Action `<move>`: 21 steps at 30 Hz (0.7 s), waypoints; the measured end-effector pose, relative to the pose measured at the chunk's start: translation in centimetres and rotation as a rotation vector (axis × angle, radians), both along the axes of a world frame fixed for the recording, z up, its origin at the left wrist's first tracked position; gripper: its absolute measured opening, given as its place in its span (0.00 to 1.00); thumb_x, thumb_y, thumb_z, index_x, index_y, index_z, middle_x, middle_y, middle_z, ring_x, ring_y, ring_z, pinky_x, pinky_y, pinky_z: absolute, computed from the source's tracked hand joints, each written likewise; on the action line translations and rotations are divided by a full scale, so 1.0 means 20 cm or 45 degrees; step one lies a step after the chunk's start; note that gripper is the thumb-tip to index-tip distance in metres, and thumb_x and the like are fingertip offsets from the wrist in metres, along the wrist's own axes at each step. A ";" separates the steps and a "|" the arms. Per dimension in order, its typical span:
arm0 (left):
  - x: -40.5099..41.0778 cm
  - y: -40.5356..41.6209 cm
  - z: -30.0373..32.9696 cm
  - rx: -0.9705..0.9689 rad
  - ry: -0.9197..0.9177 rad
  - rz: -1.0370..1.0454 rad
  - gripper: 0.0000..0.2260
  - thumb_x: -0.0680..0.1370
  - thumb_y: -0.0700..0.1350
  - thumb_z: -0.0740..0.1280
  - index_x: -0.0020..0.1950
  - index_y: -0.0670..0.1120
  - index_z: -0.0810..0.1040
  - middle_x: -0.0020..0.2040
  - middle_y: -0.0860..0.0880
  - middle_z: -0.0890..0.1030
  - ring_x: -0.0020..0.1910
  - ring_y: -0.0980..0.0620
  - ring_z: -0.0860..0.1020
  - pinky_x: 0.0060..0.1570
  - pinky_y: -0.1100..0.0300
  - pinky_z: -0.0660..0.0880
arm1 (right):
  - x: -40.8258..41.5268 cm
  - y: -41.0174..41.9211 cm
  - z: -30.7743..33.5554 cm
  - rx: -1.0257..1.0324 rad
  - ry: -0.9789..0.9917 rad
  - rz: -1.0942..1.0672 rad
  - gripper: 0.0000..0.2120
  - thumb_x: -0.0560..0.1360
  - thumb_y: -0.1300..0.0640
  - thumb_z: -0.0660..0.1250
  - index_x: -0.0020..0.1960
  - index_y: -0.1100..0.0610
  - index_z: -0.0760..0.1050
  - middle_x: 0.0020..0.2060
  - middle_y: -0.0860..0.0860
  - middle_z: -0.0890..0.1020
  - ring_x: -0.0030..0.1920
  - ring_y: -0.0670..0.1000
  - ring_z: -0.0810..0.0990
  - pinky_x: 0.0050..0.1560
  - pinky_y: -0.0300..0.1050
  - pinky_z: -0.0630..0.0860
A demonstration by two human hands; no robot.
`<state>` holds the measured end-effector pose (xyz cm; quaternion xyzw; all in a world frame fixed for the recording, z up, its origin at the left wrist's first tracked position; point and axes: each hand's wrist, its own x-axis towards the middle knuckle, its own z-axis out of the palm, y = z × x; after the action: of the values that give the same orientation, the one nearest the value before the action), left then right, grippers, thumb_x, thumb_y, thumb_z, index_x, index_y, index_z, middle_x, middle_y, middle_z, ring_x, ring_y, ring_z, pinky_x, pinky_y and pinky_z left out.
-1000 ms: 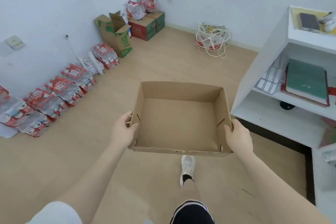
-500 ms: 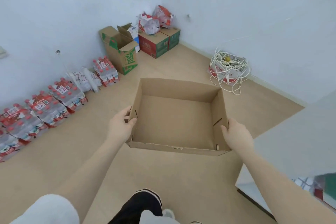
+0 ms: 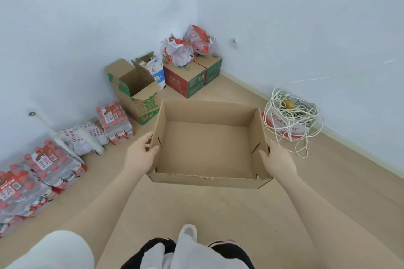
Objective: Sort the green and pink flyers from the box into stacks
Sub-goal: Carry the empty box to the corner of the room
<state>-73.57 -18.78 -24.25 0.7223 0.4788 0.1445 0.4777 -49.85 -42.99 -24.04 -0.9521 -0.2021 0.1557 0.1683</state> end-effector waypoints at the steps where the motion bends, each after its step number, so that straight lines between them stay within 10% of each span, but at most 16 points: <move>1: 0.10 0.08 0.01 0.009 0.019 -0.003 0.20 0.76 0.38 0.65 0.67 0.49 0.72 0.56 0.47 0.79 0.51 0.50 0.76 0.58 0.52 0.73 | 0.10 0.08 0.01 0.004 -0.009 -0.002 0.12 0.77 0.53 0.60 0.57 0.58 0.71 0.50 0.58 0.79 0.51 0.61 0.77 0.46 0.50 0.73; 14: 1.45 1.05 -0.17 -0.029 0.120 0.163 0.20 0.77 0.40 0.64 0.69 0.50 0.69 0.63 0.49 0.76 0.57 0.47 0.75 0.58 0.49 0.73 | 1.62 1.26 -0.17 0.025 0.087 0.220 0.10 0.76 0.57 0.60 0.56 0.60 0.70 0.44 0.56 0.79 0.42 0.57 0.76 0.40 0.48 0.72; 21: 1.99 1.53 -0.24 -0.168 0.186 0.420 0.21 0.78 0.39 0.62 0.70 0.53 0.68 0.62 0.51 0.75 0.54 0.50 0.73 0.56 0.45 0.75 | 2.29 1.99 -0.20 -0.068 0.289 0.348 0.26 0.72 0.61 0.60 0.69 0.52 0.61 0.49 0.57 0.80 0.46 0.59 0.78 0.42 0.48 0.73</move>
<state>-33.85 11.90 -28.97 0.6097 0.6326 0.1363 0.4577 -4.14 -3.26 -27.97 -0.8963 -0.3050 0.2891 0.1419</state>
